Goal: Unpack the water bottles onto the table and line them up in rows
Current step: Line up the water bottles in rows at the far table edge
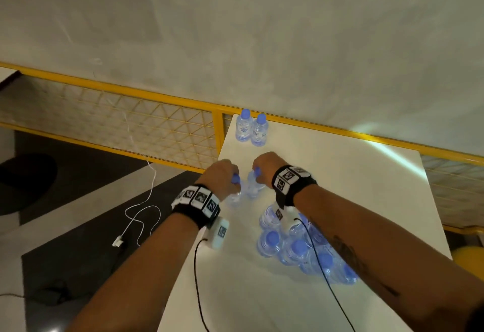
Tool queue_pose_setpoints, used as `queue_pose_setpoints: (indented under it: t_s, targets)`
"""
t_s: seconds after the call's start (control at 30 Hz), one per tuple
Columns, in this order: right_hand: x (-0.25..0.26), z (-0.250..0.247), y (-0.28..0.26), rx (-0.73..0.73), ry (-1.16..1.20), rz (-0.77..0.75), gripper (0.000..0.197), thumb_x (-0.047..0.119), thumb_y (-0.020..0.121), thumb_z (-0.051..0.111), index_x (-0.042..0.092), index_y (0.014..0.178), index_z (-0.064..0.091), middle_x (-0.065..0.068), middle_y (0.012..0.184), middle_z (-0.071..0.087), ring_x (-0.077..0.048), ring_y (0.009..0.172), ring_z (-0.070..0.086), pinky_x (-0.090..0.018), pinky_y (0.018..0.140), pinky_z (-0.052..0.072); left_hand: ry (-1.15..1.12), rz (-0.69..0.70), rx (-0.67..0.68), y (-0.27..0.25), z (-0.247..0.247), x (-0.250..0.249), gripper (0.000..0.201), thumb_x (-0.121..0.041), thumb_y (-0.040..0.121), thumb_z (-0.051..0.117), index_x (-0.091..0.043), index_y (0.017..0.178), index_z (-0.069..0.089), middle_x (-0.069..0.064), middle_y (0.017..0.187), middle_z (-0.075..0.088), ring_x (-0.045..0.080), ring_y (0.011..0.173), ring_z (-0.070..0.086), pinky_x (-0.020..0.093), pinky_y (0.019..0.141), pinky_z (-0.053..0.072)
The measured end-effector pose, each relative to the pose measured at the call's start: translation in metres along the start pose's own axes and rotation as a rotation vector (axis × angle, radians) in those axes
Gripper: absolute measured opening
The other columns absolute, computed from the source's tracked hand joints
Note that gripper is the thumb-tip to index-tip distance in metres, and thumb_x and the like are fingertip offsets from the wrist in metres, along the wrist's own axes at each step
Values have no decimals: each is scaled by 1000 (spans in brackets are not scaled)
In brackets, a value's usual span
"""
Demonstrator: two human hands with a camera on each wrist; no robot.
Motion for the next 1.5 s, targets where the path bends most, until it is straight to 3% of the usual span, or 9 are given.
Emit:
queue_pose_setpoints:
  t_s: [0.2, 0.5, 0.67, 0.73, 0.8, 0.93, 1.07, 1.27, 1.5]
  targets:
    - [-14, -37, 30, -119, 149, 73, 18, 31, 88, 65, 13, 83, 65, -11, 93, 68, -31, 91, 66, -31, 74, 50, 49, -36, -57, 88, -20, 9, 30, -25, 89, 70, -7, 113, 71, 15, 115, 63, 34, 109, 60, 31, 81, 38]
    - [-30, -47, 76, -173, 528, 254, 24, 18, 88, 62, 5, 108, 65, -9, 89, 53, -24, 74, 50, -32, 69, 46, 130, -79, 8, 170, -20, 21, 27, -17, 91, 66, -7, 115, 71, 15, 118, 67, 34, 111, 64, 32, 83, 45]
    - [-25, -36, 95, -146, 953, 380, 46, 20, 87, 49, 27, 132, 56, -2, 70, 59, -23, 62, 54, -28, 63, 43, 150, -61, 3, 192, -18, 25, 20, -11, 93, 61, -5, 109, 71, 17, 116, 68, 35, 109, 64, 30, 79, 39]
    - [-27, -33, 91, -140, 956, 392, 33, 16, 91, 53, 16, 123, 61, -2, 79, 55, -23, 68, 51, -30, 65, 41, 162, -49, -1, 197, -19, 27, 16, -9, 94, 59, -4, 103, 71, 18, 112, 68, 36, 106, 64, 31, 77, 40]
    - [-29, -33, 92, -163, 1120, 422, 19, 17, 96, 50, 29, 110, 55, 2, 76, 57, -17, 61, 52, -27, 60, 38, 166, -42, -6, 202, -19, 30, 16, -10, 95, 57, -4, 102, 70, 19, 111, 67, 37, 105, 64, 32, 76, 40]
    - [-26, -28, 99, -134, 1389, 455, 50, 20, 89, 44, 56, 124, 43, 3, 66, 62, -9, 45, 56, -26, 58, 41, 189, -28, -20, 209, -16, 32, 18, -10, 95, 54, -2, 100, 69, 20, 111, 66, 37, 104, 64, 32, 76, 39]
    - [-25, -27, 96, -134, 1437, 408, 67, 17, 86, 41, 53, 142, 35, 5, 73, 58, -16, 61, 55, -29, 62, 41, 210, -21, -39, 211, -11, 32, 16, -10, 94, 56, -3, 100, 69, 19, 110, 67, 37, 102, 65, 32, 75, 40]
    - [-32, -21, 112, -141, 1193, 428, 16, 28, 89, 42, 42, 82, 44, 2, 86, 48, -22, 81, 46, -29, 67, 35, 233, -31, -44, 209, -12, 36, 22, -11, 95, 58, -3, 111, 71, 18, 117, 67, 36, 108, 64, 34, 83, 46]
    - [-28, -34, 94, -227, 1004, 311, 21, 31, 87, 42, 37, 68, 37, 9, 71, 40, -13, 60, 41, -28, 55, 27, 285, -4, -23, 210, -14, 33, 22, -12, 96, 54, -5, 107, 71, 19, 113, 67, 36, 105, 64, 34, 79, 43]
Point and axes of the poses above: each hand's wrist, its own y-axis towards the middle knuckle, its own z-axis out of the palm, x = y × z, the point moved 1 cm from there along y, towards the middle knuckle
